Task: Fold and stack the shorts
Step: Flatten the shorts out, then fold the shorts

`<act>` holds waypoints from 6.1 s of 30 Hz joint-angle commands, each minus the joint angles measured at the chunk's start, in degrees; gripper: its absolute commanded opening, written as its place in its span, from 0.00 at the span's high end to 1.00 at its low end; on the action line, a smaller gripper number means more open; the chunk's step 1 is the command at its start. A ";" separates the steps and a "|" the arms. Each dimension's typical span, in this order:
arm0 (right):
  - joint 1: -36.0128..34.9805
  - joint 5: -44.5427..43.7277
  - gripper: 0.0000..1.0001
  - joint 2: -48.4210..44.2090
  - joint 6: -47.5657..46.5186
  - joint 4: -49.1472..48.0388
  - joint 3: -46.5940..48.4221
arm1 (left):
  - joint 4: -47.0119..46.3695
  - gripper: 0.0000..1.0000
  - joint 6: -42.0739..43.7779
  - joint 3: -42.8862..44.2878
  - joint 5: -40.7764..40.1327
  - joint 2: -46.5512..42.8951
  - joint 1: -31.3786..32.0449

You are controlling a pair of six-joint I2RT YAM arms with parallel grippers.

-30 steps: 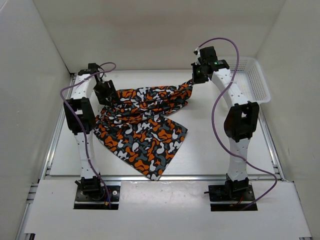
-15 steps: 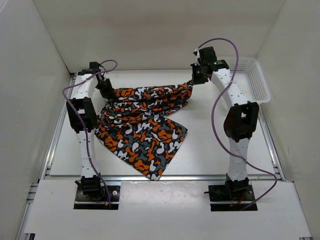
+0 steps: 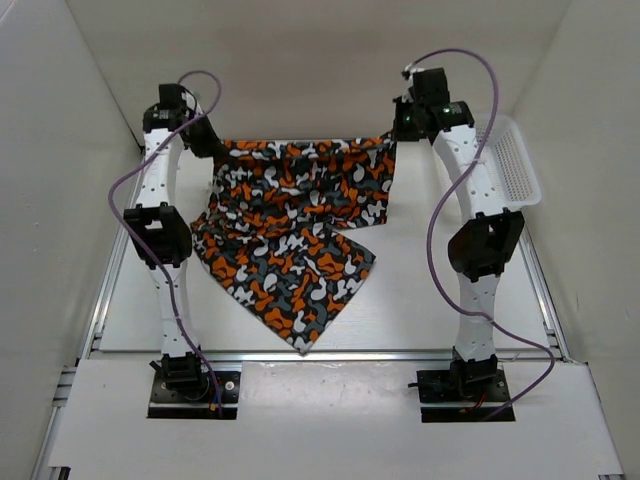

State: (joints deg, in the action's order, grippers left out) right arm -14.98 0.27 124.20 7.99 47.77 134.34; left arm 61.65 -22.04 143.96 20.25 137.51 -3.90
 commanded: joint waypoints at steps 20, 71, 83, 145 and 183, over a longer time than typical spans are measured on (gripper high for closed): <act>4.08 4.74 1.00 -50.41 6.34 -15.69 -39.33 | -12.87 0.90 -1.08 -41.59 2.00 -59.61 -0.59; 0.13 -6.16 1.00 -62.24 12.58 -7.70 -81.96 | -19.99 0.47 -13.56 -78.40 -6.53 -33.10 21.92; 0.13 -4.14 1.00 -60.92 12.05 -8.22 -81.96 | -9.70 0.38 -17.94 -77.59 -21.66 -51.19 22.53; 0.13 -16.18 1.00 -63.38 2.65 11.29 0.82 | 13.15 0.90 -8.54 -0.79 -9.37 -66.06 18.14; -1.18 -7.30 1.00 0.98 2.21 -13.03 -7.47 | -3.73 0.90 -9.07 -2.36 3.66 -4.44 -2.68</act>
State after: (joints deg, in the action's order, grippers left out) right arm -15.88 -8.64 133.91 8.75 38.48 134.17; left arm 58.35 -31.86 139.41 22.79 137.21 -4.82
